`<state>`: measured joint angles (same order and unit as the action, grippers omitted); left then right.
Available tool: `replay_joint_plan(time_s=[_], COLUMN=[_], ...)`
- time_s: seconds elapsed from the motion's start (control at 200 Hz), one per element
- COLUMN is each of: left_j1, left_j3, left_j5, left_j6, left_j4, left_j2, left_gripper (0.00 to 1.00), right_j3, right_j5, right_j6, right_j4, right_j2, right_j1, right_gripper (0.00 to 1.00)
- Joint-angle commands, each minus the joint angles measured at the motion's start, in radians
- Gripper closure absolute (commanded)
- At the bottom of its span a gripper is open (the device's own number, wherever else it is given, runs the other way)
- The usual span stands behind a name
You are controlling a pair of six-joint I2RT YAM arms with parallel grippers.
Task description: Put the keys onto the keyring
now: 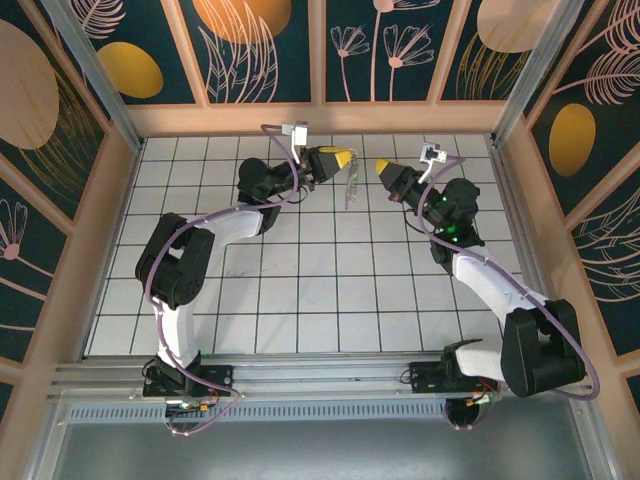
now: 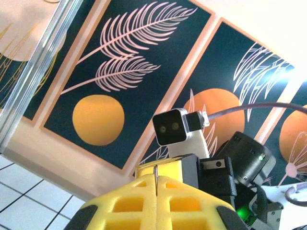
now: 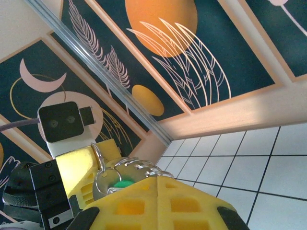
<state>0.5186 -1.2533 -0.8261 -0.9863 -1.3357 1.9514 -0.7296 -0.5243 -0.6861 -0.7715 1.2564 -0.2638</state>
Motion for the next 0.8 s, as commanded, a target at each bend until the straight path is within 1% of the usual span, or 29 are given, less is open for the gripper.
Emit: replay_joint_plan(time_s=[0.0, 0.12, 0.16, 0.19, 0.305, 0.395, 0.536, 0.796], left_j1=[0.006, 0.006, 0.006, 0.008, 0.009, 0.012, 0.016, 0.021], left_j3=[-0.005, -0.001, 0.001, 0.001, 0.003, -0.001, -0.012, -0.021], left_j5=[0.028, 0.043, 0.045, 0.045, 0.045, 0.04, 0.026, 0.007], left_j6=[-0.084, -0.115, -0.119, -0.122, -0.124, -0.129, -0.135, -0.132], left_j4=[-0.152, -0.191, -0.198, -0.2, -0.202, -0.204, -0.203, -0.191], left_j2=[0.011, 0.02, 0.021, 0.021, 0.015, 0.014, 0.015, 0.013], left_gripper=[1.0, 1.0, 1.0, 1.0, 1.0, 1.0, 1.0, 1.0], right_j3=[0.016, 0.023, 0.027, 0.028, 0.042, 0.052, 0.047, 0.001], right_j5=[-0.026, -0.053, -0.061, -0.063, -0.07, -0.089, -0.136, -0.247], right_j6=[0.017, -0.009, -0.004, 0.002, 0.036, 0.064, 0.144, 0.196], right_j4=[-0.039, -0.093, -0.109, -0.113, -0.12, -0.136, -0.126, -0.135], right_j2=[-0.025, -0.017, -0.018, -0.02, -0.032, -0.038, -0.036, 0.003], right_j1=[0.008, 0.001, -0.005, -0.009, -0.017, -0.018, -0.015, -0.011], right_gripper=[0.94, 0.94, 0.91, 0.88, 0.7, 0.63, 0.58, 0.55])
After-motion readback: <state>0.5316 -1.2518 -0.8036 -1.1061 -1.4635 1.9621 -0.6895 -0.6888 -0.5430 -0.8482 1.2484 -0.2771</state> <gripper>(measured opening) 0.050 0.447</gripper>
